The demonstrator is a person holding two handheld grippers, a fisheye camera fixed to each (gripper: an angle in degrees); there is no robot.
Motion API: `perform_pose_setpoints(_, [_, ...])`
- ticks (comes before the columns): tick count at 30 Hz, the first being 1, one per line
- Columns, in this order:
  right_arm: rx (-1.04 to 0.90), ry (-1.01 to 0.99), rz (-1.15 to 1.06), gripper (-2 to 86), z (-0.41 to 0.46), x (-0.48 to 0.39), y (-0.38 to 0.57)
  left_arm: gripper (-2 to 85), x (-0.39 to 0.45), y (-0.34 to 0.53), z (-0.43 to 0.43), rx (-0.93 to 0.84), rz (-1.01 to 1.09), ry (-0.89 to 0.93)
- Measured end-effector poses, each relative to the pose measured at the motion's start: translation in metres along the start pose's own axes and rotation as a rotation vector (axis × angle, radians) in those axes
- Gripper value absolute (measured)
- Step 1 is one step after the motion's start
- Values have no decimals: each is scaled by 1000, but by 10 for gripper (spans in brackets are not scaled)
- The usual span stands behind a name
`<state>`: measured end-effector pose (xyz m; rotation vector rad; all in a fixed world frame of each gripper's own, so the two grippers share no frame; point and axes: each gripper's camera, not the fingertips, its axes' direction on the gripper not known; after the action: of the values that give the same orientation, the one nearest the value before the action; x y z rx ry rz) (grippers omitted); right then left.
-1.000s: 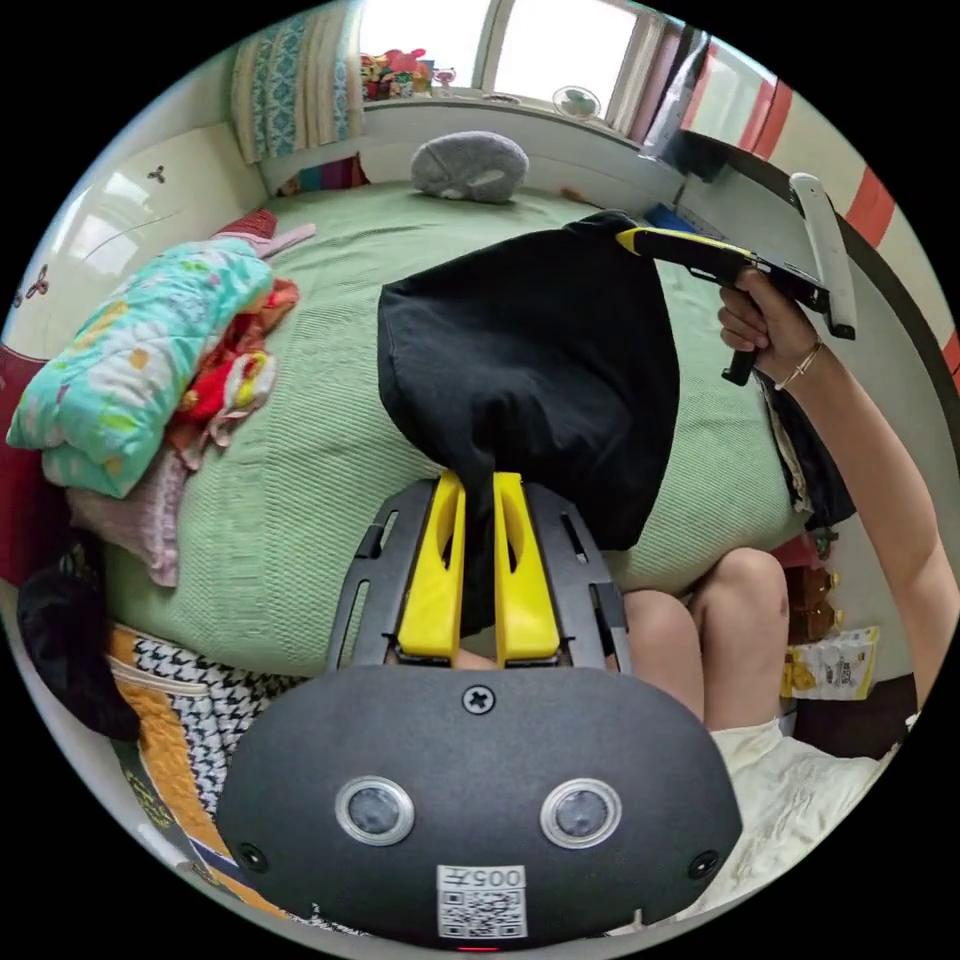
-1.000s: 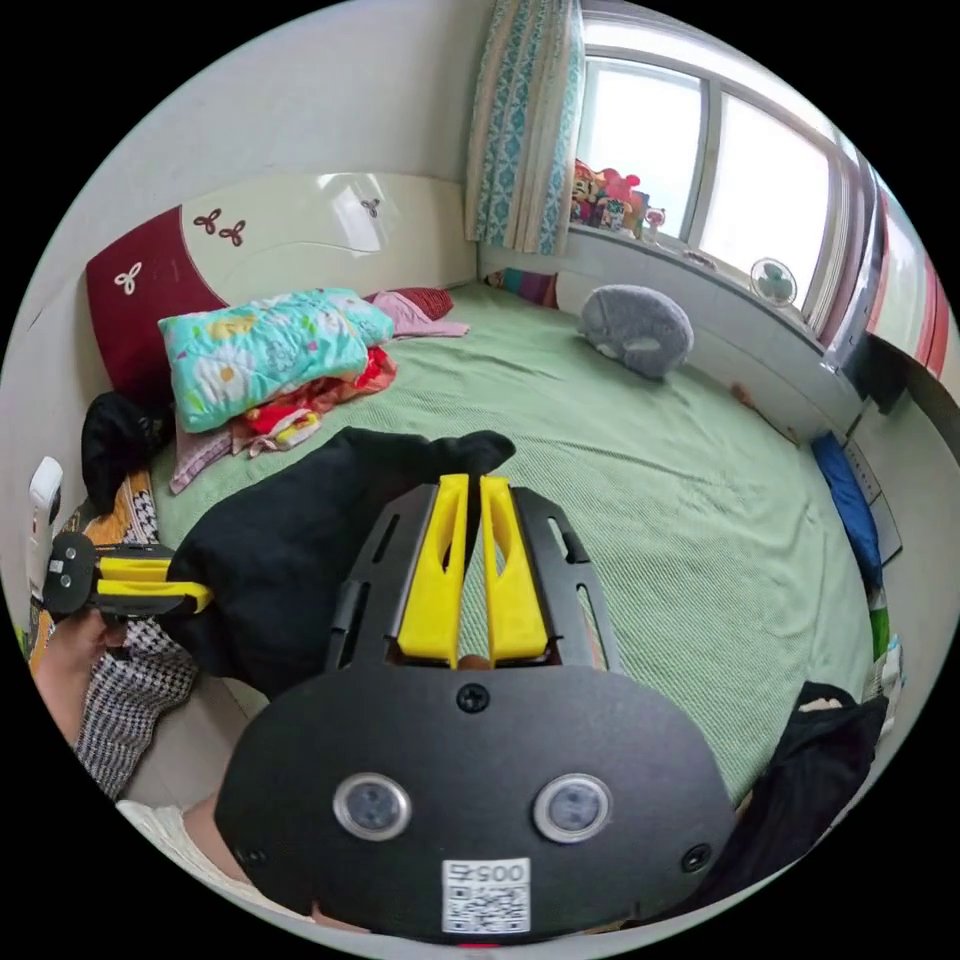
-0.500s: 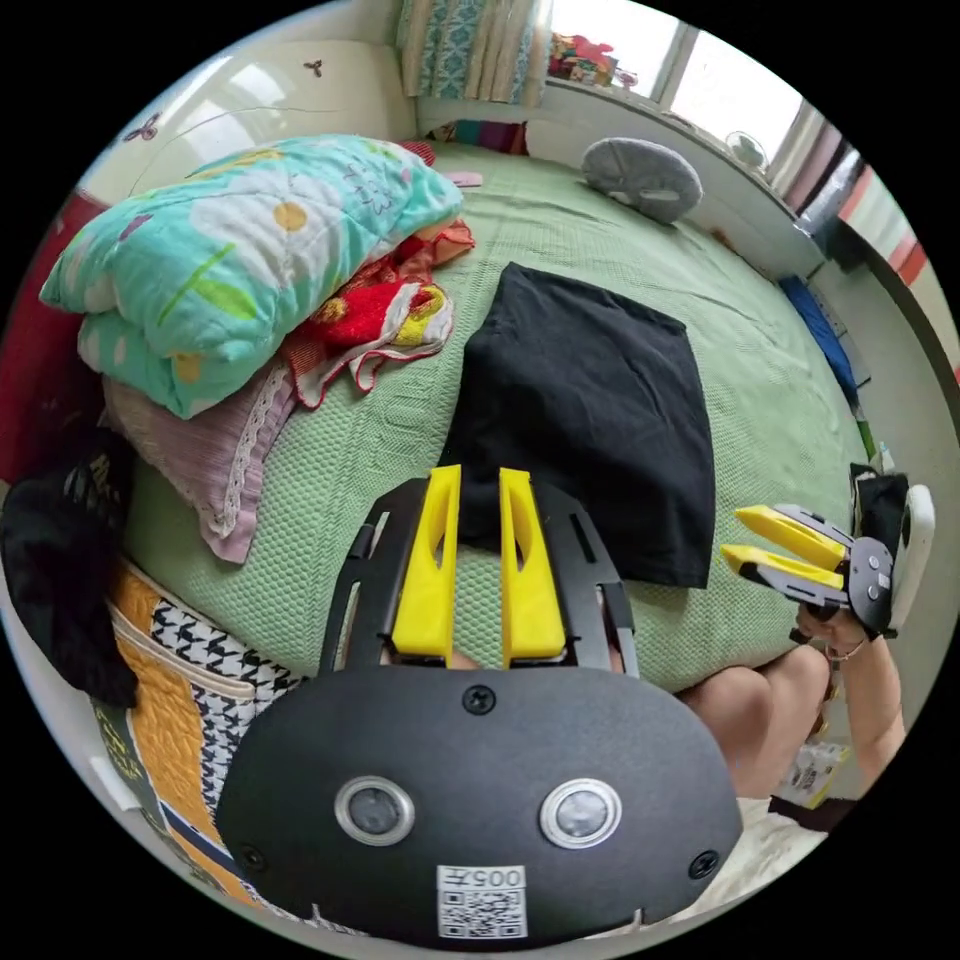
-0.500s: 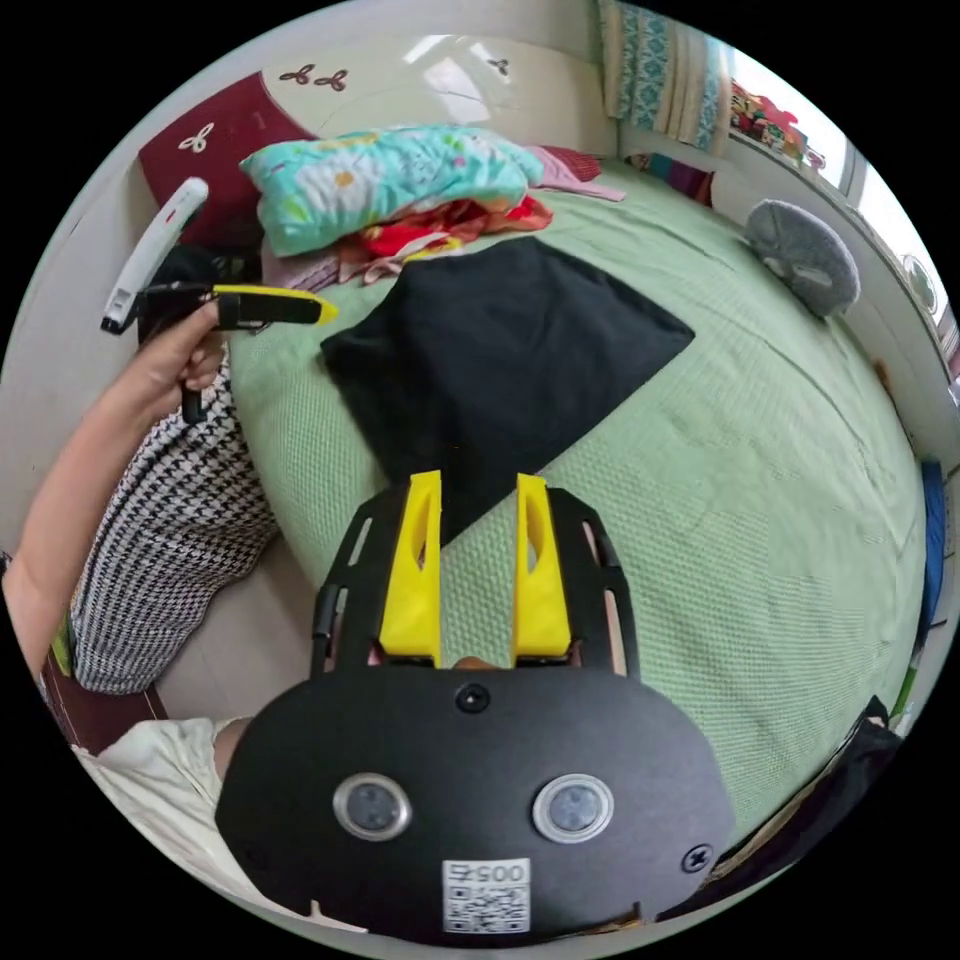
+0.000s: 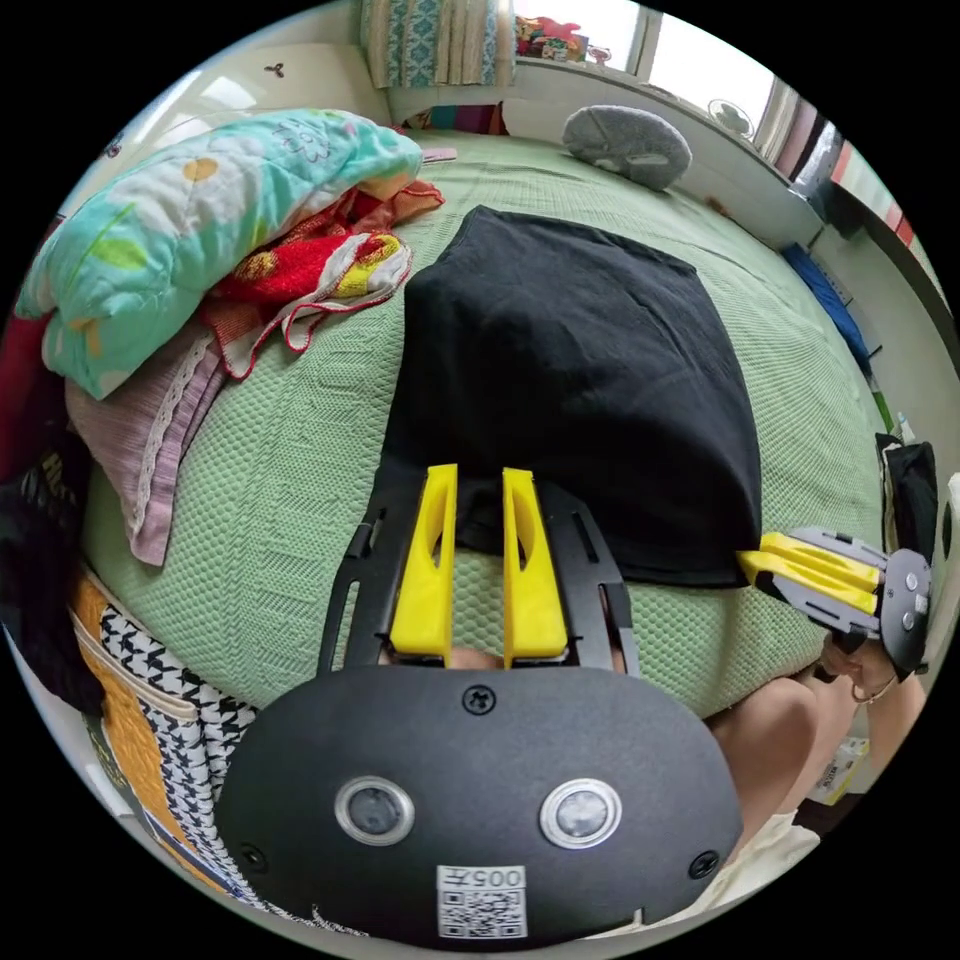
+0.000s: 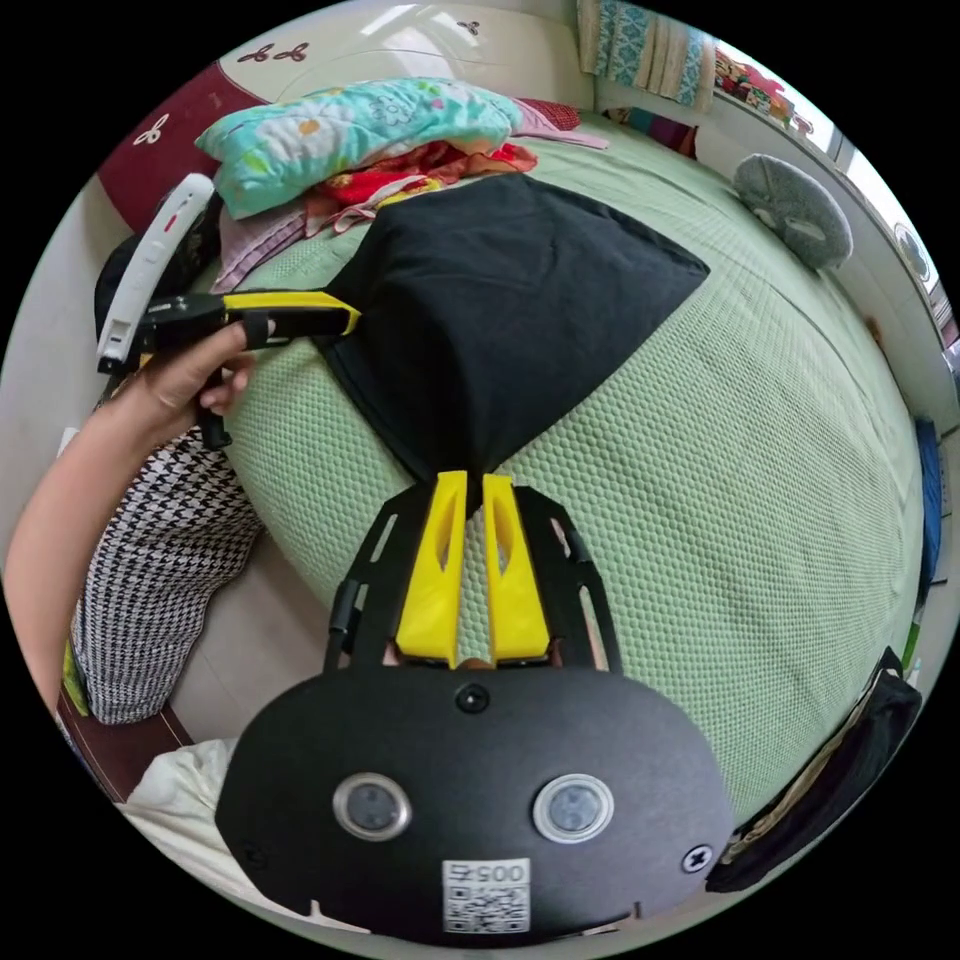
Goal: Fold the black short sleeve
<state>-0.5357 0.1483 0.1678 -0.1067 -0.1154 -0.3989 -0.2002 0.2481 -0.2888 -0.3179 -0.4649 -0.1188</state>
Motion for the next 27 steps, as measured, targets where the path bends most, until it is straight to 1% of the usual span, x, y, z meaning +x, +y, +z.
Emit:
perform_pose_setpoints(3, [14,45,-21,-3,6,-9,12,80,3,6,-7,12,-25,20])
perform_pose_setpoints(6, [7,59,-54,1,4,-15,23,77,16,20,-18,64,-28,-18])
perform_pose_setpoints(7, [-37,32,-86,1,1,-15,28,69,23,26,-25,75,-26,-34])
perform_pose_setpoints(8, [-120,-52,-109,-1,-2,-11,37,55,28,32,-36,86,-42,-36])
perform_pose_setpoints(9, [-136,-96,-98,-4,-6,-8,42,51,31,36,-43,94,-60,-28])
perform_pose_setpoints(10, [-92,-172,-48,-10,-20,3,61,44,36,45,-58,116,-95,-3])
perform_pose_setpoints(11, [-5,-240,-22,-11,-38,14,85,39,45,56,-76,164,-86,37])
perform_pose_setpoints(12, [31,-261,-1,-11,-48,20,99,37,51,62,-86,194,-69,54])
perform_pose_setpoints(13, [96,-272,67,-9,-65,34,128,32,65,75,-104,238,-36,73])
perform_pose_setpoints(15, [191,-247,160,-3,-90,51,178,21,90,92,-127,257,18,82])
perform_pose_setpoints(17, [286,-177,279,26,-116,71,247,4,130,112,-155,289,104,94])
perform_pose_setpoints(19, [326,-129,390,48,-127,83,298,-2,163,124,-169,298,146,143])
perform_pose_setpoints(22, [409,-89,565,66,-141,96,373,-5,224,132,-175,250,223,241])
perform_pose_setpoints(23, [438,-60,612,73,-146,97,398,-6,252,134,-175,230,262,245])
perform_pose_setpoints(27, [474,105,685,78,-157,87,446,-6,338,140,-181,210,395,279])
